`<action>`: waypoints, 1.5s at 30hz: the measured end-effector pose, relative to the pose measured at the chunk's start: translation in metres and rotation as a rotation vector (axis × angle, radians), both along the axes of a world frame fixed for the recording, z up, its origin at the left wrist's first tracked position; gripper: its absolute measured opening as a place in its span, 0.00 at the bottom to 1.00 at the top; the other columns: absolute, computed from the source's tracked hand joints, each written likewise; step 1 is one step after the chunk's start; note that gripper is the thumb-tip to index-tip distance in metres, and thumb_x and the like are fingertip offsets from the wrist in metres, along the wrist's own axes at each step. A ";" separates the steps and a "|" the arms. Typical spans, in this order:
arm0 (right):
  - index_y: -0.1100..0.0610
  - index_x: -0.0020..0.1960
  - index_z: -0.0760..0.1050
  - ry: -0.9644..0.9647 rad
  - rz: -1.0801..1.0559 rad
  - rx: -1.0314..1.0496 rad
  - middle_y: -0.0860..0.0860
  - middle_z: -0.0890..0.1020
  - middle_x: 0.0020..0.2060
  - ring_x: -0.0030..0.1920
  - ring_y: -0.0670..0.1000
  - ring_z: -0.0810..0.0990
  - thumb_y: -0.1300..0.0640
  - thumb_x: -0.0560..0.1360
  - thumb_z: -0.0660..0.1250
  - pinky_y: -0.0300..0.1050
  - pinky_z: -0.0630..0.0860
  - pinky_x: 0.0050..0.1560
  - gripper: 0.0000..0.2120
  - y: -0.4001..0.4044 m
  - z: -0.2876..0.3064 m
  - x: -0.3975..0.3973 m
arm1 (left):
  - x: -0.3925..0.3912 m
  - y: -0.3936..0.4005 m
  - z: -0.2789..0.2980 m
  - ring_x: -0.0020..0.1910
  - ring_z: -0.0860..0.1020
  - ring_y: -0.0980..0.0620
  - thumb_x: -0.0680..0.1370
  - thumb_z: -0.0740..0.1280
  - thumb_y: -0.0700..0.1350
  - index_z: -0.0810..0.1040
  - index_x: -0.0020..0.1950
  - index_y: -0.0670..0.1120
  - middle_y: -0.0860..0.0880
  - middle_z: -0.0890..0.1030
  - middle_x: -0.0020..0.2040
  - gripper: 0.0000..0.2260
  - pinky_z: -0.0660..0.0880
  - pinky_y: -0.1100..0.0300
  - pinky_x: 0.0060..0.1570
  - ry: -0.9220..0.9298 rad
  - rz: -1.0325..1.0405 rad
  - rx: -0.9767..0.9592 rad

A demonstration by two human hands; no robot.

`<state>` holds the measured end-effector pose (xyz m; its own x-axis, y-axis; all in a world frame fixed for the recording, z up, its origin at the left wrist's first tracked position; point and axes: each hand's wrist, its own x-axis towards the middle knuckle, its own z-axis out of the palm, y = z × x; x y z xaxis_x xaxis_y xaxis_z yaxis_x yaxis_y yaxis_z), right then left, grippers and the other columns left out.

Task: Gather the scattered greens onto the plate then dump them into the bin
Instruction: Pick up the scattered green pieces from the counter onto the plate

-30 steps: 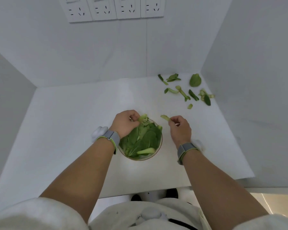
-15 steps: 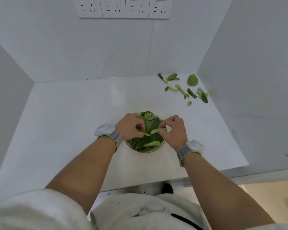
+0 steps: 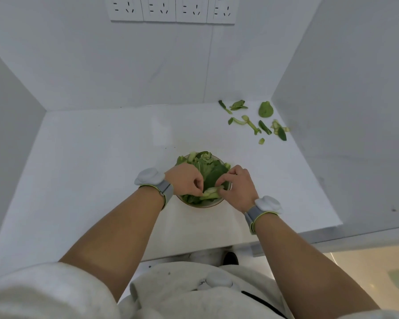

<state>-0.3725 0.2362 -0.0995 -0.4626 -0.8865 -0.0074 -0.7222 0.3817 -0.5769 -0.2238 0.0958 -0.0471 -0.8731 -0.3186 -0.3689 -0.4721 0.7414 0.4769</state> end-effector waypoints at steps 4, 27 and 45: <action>0.46 0.43 0.84 0.038 0.026 0.035 0.47 0.70 0.44 0.49 0.47 0.66 0.53 0.71 0.73 0.38 0.67 0.46 0.03 0.001 -0.004 0.002 | 0.002 0.007 -0.005 0.41 0.78 0.57 0.74 0.72 0.51 0.84 0.46 0.50 0.57 0.81 0.41 0.06 0.77 0.62 0.43 -0.067 -0.081 -0.126; 0.55 0.33 0.71 -0.240 -0.457 -0.122 0.47 0.75 0.28 0.29 0.47 0.69 0.51 0.71 0.63 0.44 0.72 0.34 0.10 0.011 -0.013 -0.056 | -0.055 0.013 0.008 0.32 0.71 0.61 0.77 0.67 0.52 0.76 0.42 0.51 0.58 0.74 0.29 0.07 0.72 0.62 0.37 0.131 0.038 -0.177; 0.55 0.47 0.77 0.009 -0.391 0.115 0.52 0.74 0.47 0.50 0.53 0.73 0.55 0.74 0.65 0.40 0.64 0.45 0.05 0.027 -0.046 -0.179 | -0.244 0.028 -0.028 0.62 0.74 0.45 0.79 0.66 0.52 0.67 0.73 0.43 0.43 0.72 0.66 0.25 0.73 0.51 0.62 0.030 0.291 0.003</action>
